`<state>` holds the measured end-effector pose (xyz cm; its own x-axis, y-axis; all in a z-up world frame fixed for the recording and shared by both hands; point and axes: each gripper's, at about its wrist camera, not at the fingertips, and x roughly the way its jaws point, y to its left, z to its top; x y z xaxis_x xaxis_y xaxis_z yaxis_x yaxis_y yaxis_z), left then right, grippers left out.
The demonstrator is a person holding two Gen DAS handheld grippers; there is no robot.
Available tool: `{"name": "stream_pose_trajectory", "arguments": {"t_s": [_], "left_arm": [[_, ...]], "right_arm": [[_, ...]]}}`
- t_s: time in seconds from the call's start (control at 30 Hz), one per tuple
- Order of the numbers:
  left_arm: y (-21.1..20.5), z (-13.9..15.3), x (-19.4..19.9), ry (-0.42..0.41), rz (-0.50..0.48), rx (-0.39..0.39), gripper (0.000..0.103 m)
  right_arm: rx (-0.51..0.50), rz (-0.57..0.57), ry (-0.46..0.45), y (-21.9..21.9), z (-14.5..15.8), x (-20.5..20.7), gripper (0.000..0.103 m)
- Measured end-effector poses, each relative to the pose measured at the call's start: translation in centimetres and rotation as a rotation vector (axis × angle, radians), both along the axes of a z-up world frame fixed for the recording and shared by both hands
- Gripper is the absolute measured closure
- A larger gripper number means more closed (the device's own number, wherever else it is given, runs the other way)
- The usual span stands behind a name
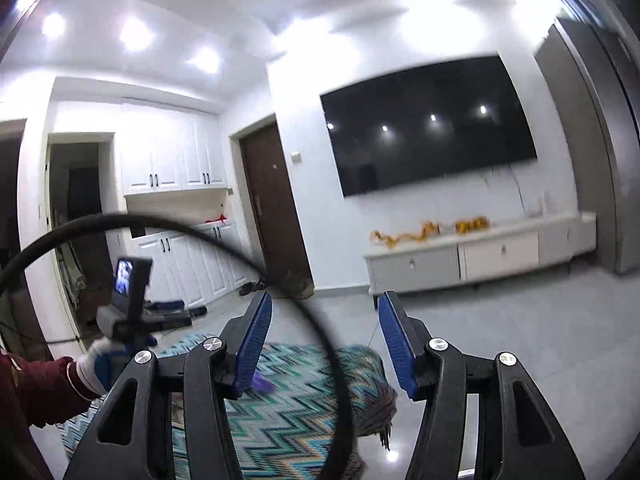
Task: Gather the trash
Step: 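Carry the pink wrapper over the rug with the right tool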
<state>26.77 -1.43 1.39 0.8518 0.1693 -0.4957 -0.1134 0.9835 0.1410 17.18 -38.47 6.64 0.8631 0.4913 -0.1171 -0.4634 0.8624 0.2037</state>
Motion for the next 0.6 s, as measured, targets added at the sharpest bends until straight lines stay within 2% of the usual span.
{"name": "stream_pose_trajectory", "arguments": {"t_s": [0.13,0.23,0.33,0.4,0.6], "left_arm": [[3.8,1.0,-1.5,0.026,0.007,-0.037,0.044],[6.9,0.7,-1.7,0.053,0.028,-0.036,0.044],[11.0,-0.4,-1.0,0.107,0.067,-0.079,0.044],[13.5,-1.5,-0.7,0.125,0.103,-0.076,0.044],[21.0,-6.8,0.1,0.212,0.229,-0.123,0.044]], "right_arm": [[-0.101,-0.075,-0.021,2.5,5.3,-5.4,0.045],[-0.143,-0.121,-0.053,3.8,9.7,-10.2,0.039],[-0.174,-0.175,-0.078,5.0,13.7,-14.2,0.039],[-0.184,-0.201,-0.096,6.2,16.6,-16.8,0.038],[-0.14,-0.19,-0.12,10.2,21.7,-21.8,0.031]]}}
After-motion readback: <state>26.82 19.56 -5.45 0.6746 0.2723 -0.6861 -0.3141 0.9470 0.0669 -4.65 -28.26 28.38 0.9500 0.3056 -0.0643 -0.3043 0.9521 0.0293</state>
